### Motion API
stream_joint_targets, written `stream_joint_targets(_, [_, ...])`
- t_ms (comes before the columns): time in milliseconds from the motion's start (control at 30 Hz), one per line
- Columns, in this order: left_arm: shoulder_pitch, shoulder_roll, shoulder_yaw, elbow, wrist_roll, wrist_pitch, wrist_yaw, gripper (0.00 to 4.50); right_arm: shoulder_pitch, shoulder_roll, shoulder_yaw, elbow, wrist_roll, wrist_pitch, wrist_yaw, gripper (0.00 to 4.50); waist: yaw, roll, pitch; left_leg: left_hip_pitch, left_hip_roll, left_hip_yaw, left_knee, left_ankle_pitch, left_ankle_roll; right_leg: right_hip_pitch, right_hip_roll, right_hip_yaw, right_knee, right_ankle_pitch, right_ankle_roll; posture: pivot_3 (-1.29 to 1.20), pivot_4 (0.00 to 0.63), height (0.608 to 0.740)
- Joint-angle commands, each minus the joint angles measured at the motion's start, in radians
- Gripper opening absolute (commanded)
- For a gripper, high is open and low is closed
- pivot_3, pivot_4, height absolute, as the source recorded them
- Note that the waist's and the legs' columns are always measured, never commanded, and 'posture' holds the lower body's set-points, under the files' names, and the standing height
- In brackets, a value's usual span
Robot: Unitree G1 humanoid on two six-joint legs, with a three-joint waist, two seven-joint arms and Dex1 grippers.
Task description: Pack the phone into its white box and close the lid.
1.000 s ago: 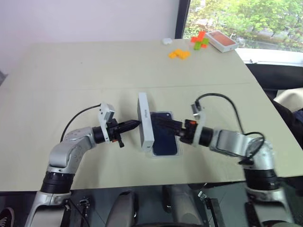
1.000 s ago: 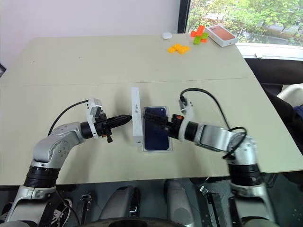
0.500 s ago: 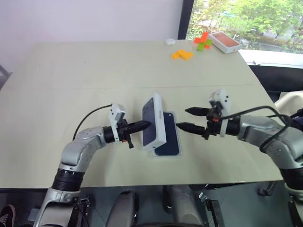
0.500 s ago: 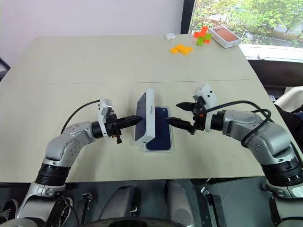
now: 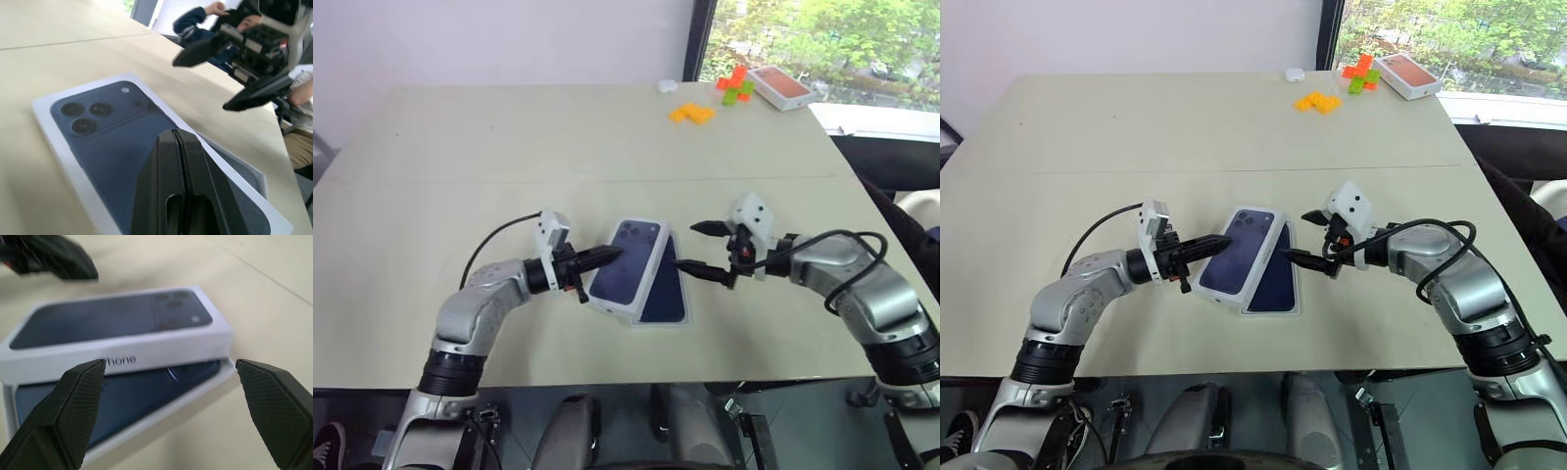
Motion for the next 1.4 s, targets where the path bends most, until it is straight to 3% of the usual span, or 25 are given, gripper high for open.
stream_joint_targets(33, [-0.007, 0.031, 0.053, -0.007, -0.01, -0.006, 0.003, 0.0, -0.025, 0.022, -0.013, -0.019, -0.031, -0.021, 0.011, 4.48, -0.001, 0.0, 0.0, 0.0, 0.0, 0.0, 0.0, 0.0, 0.0, 0.0, 0.0, 0.0, 0.0, 0.0, 0.0, 0.0, 0.15, 0.74])
stream_joint_targets(233, [-0.039, 0.078, 0.072, 0.115, 0.101, -0.098, 0.061, 0.0, -0.032, 0.062, -0.014, -0.007, -0.092, -0.027, -0.007, 4.48, 0.001, 0.0, 0.0, 0.001, 0.0, 0.0, 0.0, 0.0, 0.0, 0.001, 0.0, 0.0, 0.001, 0.0, 0.0, 0.0, 0.15, 0.74])
stream_joint_targets(267, [-0.048, 0.082, 0.074, 0.134, 0.106, -0.095, 0.068, 0.0, -0.032, 0.073, -0.02, -0.006, -0.095, -0.016, -0.019, 4.25, 0.001, 0.0, 0.0, 0.001, 0.0, 0.0, 0.0, 0.0, 0.0, 0.001, 0.0, 0.0, 0.001, 0.0, 0.0, 0.0, 0.15, 0.74])
stream_joint_targets(367, [-0.06, 0.09, 0.077, 0.162, 0.115, -0.095, 0.068, 0.0, -0.027, 0.079, -0.006, -0.02, -0.131, -0.027, -0.019, 3.2, 0.002, 0.0, 0.0, 0.001, 0.0, 0.0, 0.0, 0.0, 0.0, 0.001, 0.0, 0.0, 0.001, 0.0, 0.0, 0.0, 0.15, 0.74])
stream_joint_targets(567, [-0.066, 0.091, 0.018, 0.202, 0.168, -0.091, 0.054, 0.0, -0.017, 0.088, 0.041, -0.054, -0.201, -0.042, -0.009, 0.08, 0.001, 0.0, 0.0, 0.001, -0.001, 0.0, 0.0, 0.0, 0.0, 0.001, -0.002, -0.001, 0.0, 0.0, 0.0, 0.0, 0.15, 0.74])
stream_joint_targets(767, [-0.068, 0.094, -0.12, 0.248, 0.247, -0.011, 0.018, 0.0, -0.023, 0.081, 0.082, -0.057, -0.26, -0.066, 0.019, 0.03, 0.003, 0.0, -0.001, 0.002, -0.002, -0.001, 0.0, 0.0, 0.0, 0.002, -0.002, -0.001, 0.001, 0.0, 0.0, 0.0, 0.15, 0.74])
stream_joint_targets(1400, [-0.094, 0.029, -0.107, 0.078, 0.14, 0.16, -0.026, 0.0, 0.016, 0.069, 0.082, -0.04, -0.353, -0.098, 0.078, 0.03, 0.001, 0.0, -0.001, 0.004, -0.002, -0.002, 0.001, 0.0, 0.0, 0.005, -0.002, -0.002, 0.001, 0.0, 0.0, 0.0, 0.15, 0.74])
